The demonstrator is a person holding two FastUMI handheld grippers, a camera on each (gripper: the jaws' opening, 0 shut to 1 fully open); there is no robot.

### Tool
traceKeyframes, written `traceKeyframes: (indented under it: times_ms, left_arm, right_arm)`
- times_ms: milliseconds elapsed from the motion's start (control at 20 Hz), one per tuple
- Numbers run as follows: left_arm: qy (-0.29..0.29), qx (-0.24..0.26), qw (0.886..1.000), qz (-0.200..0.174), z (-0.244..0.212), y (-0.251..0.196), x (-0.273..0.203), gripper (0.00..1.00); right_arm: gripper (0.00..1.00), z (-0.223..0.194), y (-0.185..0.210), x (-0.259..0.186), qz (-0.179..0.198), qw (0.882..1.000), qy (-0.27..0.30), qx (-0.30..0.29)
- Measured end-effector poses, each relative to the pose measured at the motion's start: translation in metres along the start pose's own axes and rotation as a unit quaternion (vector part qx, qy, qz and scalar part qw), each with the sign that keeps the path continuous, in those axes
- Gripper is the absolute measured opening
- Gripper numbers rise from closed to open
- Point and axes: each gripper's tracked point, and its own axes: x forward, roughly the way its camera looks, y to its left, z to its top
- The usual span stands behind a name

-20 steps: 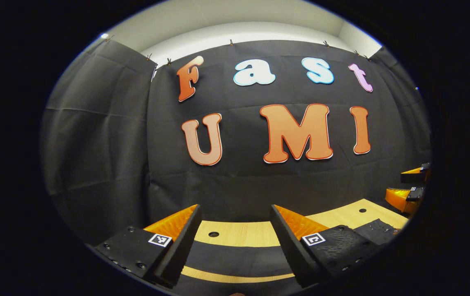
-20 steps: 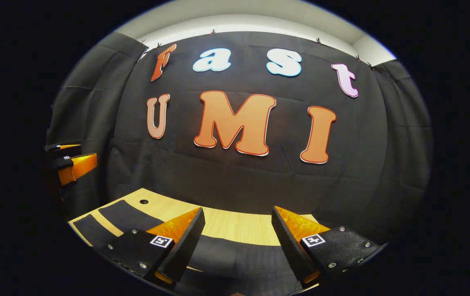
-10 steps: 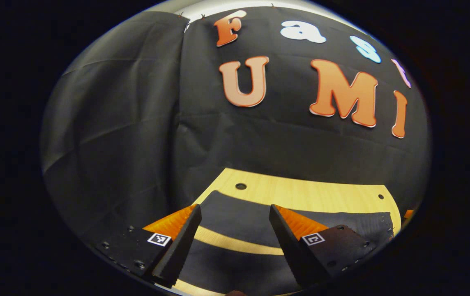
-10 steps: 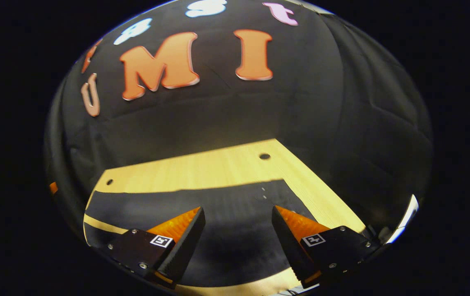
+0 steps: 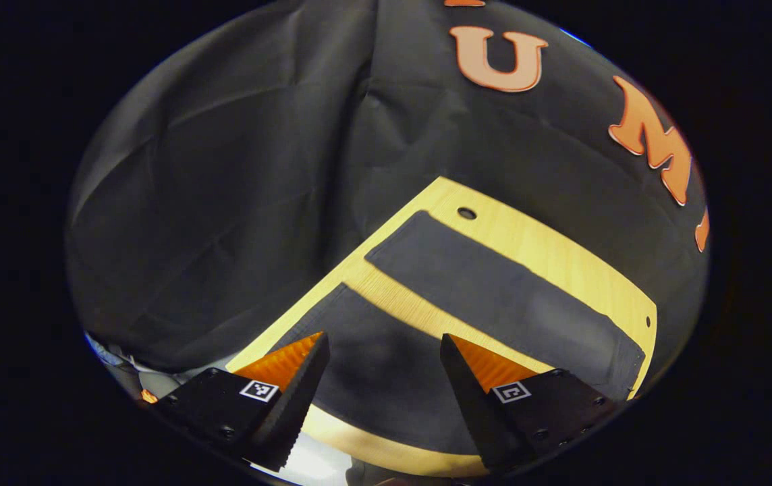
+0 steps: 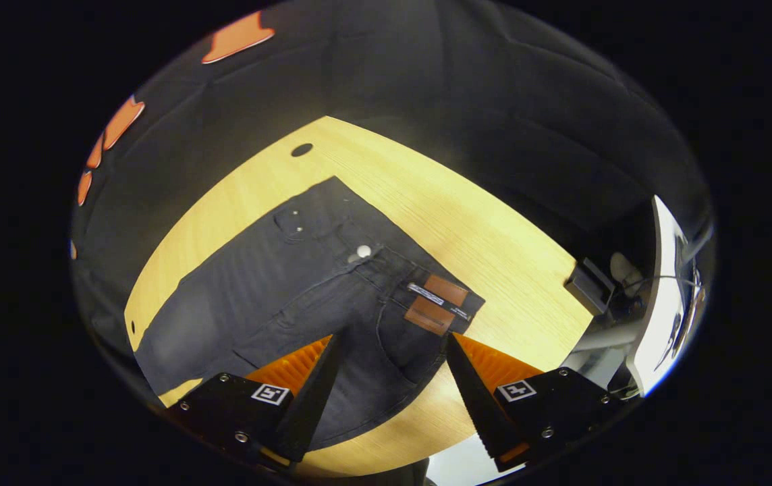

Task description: Grasp the waist and the cuffs of the jeans and fold them to make the two legs overlap; first hold the waist and fold one-third of the jeans toward the cuffs, then hold the cuffs and fold the remaining one-third in the same direction to finish folding.

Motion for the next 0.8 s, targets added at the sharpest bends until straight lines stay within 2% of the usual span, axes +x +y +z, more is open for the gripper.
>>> traceKeyframes:
  times_ms: [100,250,300,450,650,800]
  left_arm:
    - [0.053,-0.028,0.998,0.018,-0.024,0.028,0.016,0.99]
    - [0.11,-0.062,0.992,0.023,-0.045,0.036,0.044,0.99]
    - [0.14,-0.083,0.986,0.035,-0.057,0.043,0.054,0.99]
    - [0.198,-0.127,0.97,0.054,-0.083,0.059,0.069,0.99]
    - [0.236,-0.13,0.958,0.093,-0.081,0.091,0.085,0.99]
    - [0.255,-0.148,0.95,0.104,-0.09,0.104,0.109,0.98]
  right_arm:
    - [0.96,-0.005,-0.013,0.009,-0.014,0.999,0.028,0.021]
    - [0.96,-0.012,-0.019,0.024,-0.002,0.996,0.054,0.07]
    - [0.96,-0.013,-0.022,0.031,-0.001,0.994,0.068,0.088]
    - [0.96,-0.02,-0.032,0.046,-0.022,0.992,0.094,0.087]
    - [0.96,-0.023,-0.032,0.058,-0.038,0.99,0.11,0.082]
    - [0.95,-0.021,-0.032,0.061,-0.056,0.99,0.109,0.067]
